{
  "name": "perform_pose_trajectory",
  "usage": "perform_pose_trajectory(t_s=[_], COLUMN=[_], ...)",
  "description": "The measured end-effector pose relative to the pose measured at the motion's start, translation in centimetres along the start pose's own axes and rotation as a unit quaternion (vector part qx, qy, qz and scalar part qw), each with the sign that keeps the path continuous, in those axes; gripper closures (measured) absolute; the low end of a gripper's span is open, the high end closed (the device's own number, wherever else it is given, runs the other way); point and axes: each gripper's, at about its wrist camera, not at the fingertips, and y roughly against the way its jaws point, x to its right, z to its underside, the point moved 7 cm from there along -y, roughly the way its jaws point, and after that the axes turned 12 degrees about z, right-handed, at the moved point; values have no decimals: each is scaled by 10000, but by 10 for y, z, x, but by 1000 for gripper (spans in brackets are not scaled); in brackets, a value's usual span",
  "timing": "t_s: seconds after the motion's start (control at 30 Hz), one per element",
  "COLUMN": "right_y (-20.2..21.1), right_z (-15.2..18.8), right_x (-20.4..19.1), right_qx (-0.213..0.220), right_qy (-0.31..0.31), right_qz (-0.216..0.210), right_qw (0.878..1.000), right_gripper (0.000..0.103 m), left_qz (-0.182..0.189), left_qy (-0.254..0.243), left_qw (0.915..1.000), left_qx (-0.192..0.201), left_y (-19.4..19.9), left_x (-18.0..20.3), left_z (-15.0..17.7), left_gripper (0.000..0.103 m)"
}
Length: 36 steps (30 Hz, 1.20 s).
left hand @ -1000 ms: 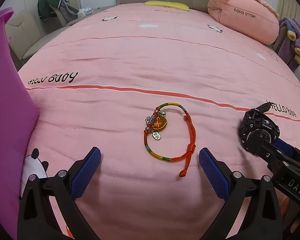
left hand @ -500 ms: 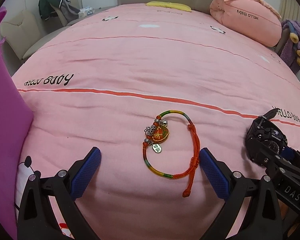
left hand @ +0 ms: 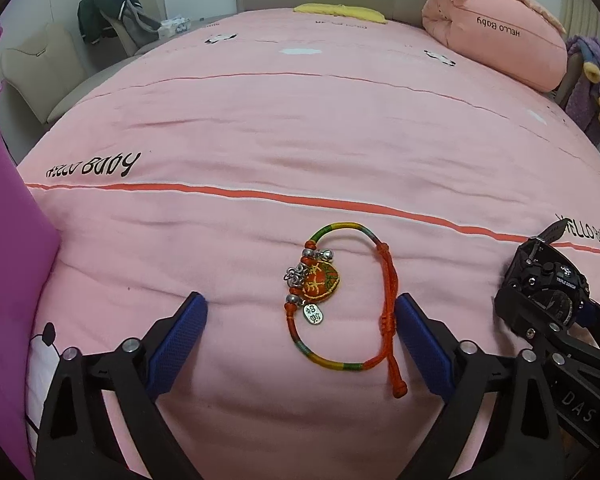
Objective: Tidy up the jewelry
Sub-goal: 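Close left tool on red-string bracelet while right tool grips black wristwatch, then carry red-string bracelet and black watch in both tools over the purple basin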
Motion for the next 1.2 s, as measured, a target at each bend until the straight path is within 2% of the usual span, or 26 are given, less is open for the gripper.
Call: perform_pose_trajectory(t_s=[0.13,0.27,0.33,0.37,0.43,0.87,1.2], right_y=[3,4,5,6,10,45,99], right_z=[0,0,0,0,2,34,72], right_x=[-3,0,0,0,1,10,8], right_qx=[18,-14,0,9,24,-25,-114], right_qy=[77,26,28,25,-5,-102,-43], right_qz=[-34,-92,-90,-93,-101,-193,-349], right_qw=[10000,10000,10000,10000,9999,9998,9993], right_gripper=[36,37,38,38,38,38,38], left_qz=[52,377,355,378,457,578,651], left_qy=[-82,-83,-84,-41,56,60,-19], left_qw=[9999,9992,9992,9992,9989,9979,9975], left_qx=[-94,-143,-145,-128,-127,-278,-258], left_y=[1,4,6,9,14,59,110], left_x=[4,12,13,13,13,24,32], left_z=[0,0,1,1,5,35,65], left_gripper=[29,63,73,83,91,92,92])
